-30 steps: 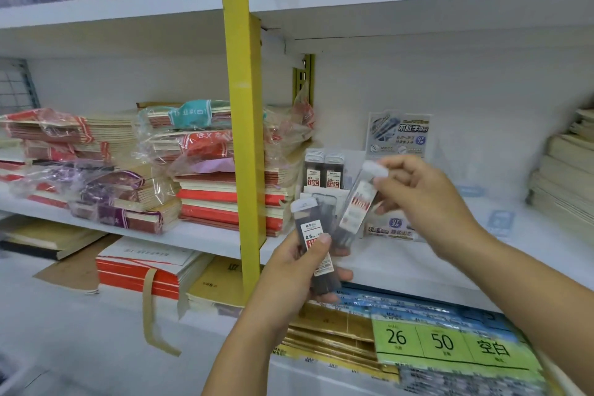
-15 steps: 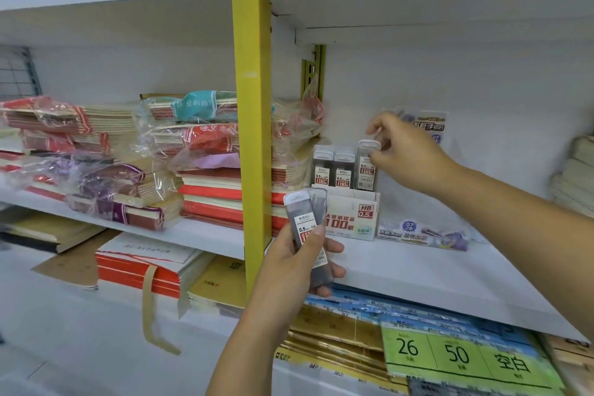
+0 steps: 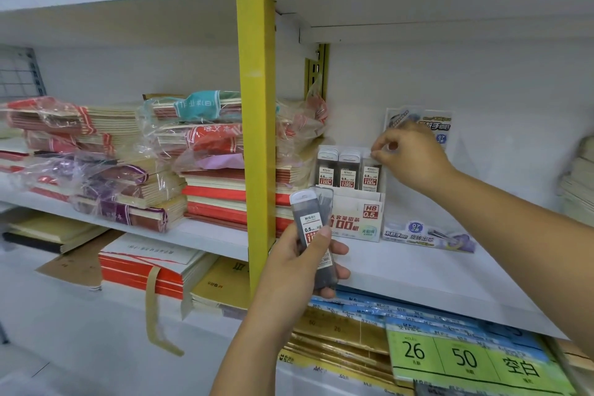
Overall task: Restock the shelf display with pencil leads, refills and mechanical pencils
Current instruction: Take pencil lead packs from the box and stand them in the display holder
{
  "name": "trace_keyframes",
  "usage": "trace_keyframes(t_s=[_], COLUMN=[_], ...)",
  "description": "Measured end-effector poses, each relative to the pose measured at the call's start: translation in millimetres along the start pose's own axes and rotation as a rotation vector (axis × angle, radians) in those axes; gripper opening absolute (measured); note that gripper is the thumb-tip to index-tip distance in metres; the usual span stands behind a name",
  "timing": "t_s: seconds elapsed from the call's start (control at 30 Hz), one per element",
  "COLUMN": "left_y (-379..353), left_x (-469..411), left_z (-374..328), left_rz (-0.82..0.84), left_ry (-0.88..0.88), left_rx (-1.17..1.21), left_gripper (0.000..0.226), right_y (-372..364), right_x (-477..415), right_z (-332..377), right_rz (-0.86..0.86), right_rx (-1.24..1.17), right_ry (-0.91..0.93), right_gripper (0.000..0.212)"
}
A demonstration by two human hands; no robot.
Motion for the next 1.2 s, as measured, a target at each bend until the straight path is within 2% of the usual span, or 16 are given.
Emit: trace_keyframes(t_s=[0.13, 0.2, 0.27, 0.33, 0.37, 0.43, 0.5, 0.63, 0.7, 0.77, 0.83, 0.93, 1.03, 1.13, 1.2], left_y=[1, 1, -2, -5, -7, -10, -13, -11, -8, -5, -4, -3, -3, -3, -2], left_x=[2, 4, 6, 10, 11, 13, 14, 13, 10, 8, 7, 7, 5, 4, 4], left_z=[-2, -4, -6, -8, -8, -6, -3, -1, -1, -2, -3, -3, -3, -2, -2], left_rz=[0.011, 0.03, 0.058, 0.08, 0.084, 0.095, 0.099, 0.07, 0.043, 0.025, 0.018, 0.016, 0.014, 0.01, 0.012], left_ry=[-0.018, -0.032, -0.055, -0.08, -0.088, -0.093, -0.073, -0.006, -0.008, -0.016, -0.019, -0.019, -0.018, -0.018, -0.017], left_rx=[-0.008, -0.014, -0.032, -0.063, -0.082, -0.112, -0.124, -0.094, -0.088, -0.08, -0.073, -0.071, -0.058, -0.052, -0.047], left_gripper=[0.018, 0.013, 0.015, 0.022, 0.021, 0.012, 0.008, 0.018, 0.02, 0.021, 0.021, 0.022, 0.022, 0.022, 0.022], right_y=[27, 43, 51, 51, 50, 48, 49, 59, 67, 74, 75, 64, 45, 31, 23], right_x=[22, 46, 69, 84, 88, 93, 95, 79, 61, 43, 29, 15, 10, 8, 8], right_z=[20, 38, 55, 61, 62, 62, 57, 39, 29, 26, 26, 26, 22, 17, 14], right_rz=[-0.102, 0.011, 0.209, 0.336, 0.352, 0.321, 0.264, 0.086, -0.054, -0.162, -0.191, -0.132, -0.063, -0.032, 0.026], right_rx=[-0.13, -0.344, -0.558, -0.644, -0.659, -0.708, -0.773, -0.874, -0.86, -0.76, -0.585, -0.29, -0.123, -0.07, -0.117], right_ry=[0.048, 0.036, -0.044, -0.106, -0.119, -0.139, -0.189, -0.345, -0.334, -0.219, -0.074, 0.096, 0.155, 0.171, 0.128], right_gripper=[0.019, 0.02, 0.028, 0.037, 0.033, 0.021, 0.018, 0.014, 0.014, 0.021, 0.025, 0.024, 0.023, 0.024, 0.025])
Point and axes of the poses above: each hand's wrist, its own x-axis away from the middle knuckle, its own y-axis out of the back of the hand, z = x × y, the point moved 2 cm from there along -x, towards the middle knuckle, and after that the axes turned 14 degrees about -z, right-handed, at the moved point
